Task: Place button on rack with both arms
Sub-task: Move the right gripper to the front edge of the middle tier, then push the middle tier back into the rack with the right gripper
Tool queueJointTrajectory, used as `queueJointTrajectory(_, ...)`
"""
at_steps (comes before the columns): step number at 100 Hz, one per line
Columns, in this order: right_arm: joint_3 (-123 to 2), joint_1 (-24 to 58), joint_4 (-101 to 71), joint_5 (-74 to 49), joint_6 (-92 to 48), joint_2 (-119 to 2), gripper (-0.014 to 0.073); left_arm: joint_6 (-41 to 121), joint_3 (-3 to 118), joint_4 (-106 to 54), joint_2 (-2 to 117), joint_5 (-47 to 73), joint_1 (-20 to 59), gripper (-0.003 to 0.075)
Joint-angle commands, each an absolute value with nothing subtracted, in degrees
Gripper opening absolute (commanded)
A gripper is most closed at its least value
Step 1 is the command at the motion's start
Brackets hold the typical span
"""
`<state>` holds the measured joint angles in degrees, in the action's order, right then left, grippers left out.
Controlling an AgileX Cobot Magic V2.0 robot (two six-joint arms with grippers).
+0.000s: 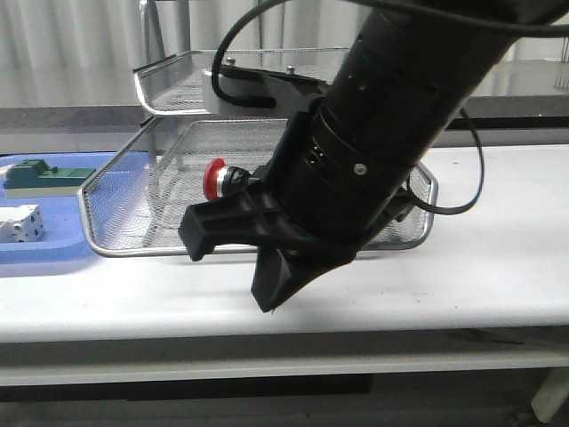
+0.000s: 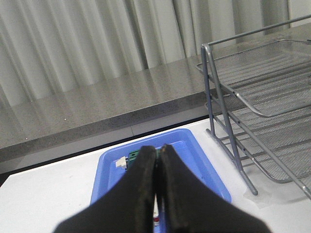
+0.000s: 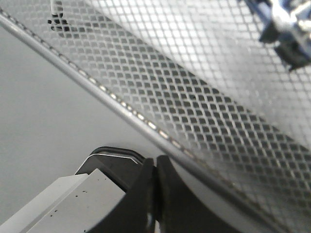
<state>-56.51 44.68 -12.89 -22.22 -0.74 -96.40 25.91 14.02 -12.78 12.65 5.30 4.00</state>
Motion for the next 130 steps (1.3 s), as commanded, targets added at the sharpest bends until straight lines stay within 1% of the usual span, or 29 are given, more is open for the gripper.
queueJointTrajectory(1, -59.6, 44.5, -10.2, -19.9, -1.5, -95.3, -0.0064, 25.4, 15.6, -13.5, 13.1, 0.7, 3.9, -0.0020)
queueJointTrajectory(21, -62.5, 42.7, -8.0, -20.3, -1.5, -96.7, -0.0064, 25.4, 15.6, -13.5, 13.1, 0.7, 3.9, -0.0020)
queueJointTrajectory(50, -66.2, 37.9, -2.8, -20.1, -1.5, -99.5, -0.0064, 25.4, 15.6, -13.5, 13.1, 0.7, 3.9, -0.0020)
queueJointTrajectory(89, -76.0, 30.9, -0.7, -19.8, -1.5, -105.3, -0.0064, 25.4, 15.6, -13.5, 13.1, 0.7, 3.9, -0.0020)
queueJointTrajectory(104, -78.7, 29.8, 0.0, -19.8, -1.5, -106.7, -0.0064, 25.4, 15.6, -13.5, 13.1, 0.7, 3.9, -0.0020)
queueJointTrajectory(130, -79.3, 29.7, 0.4, -21.0, -1.5, -106.7, -0.0064, 25.4, 15.6, -13.5, 13.1, 0.7, 3.9, -0.0020)
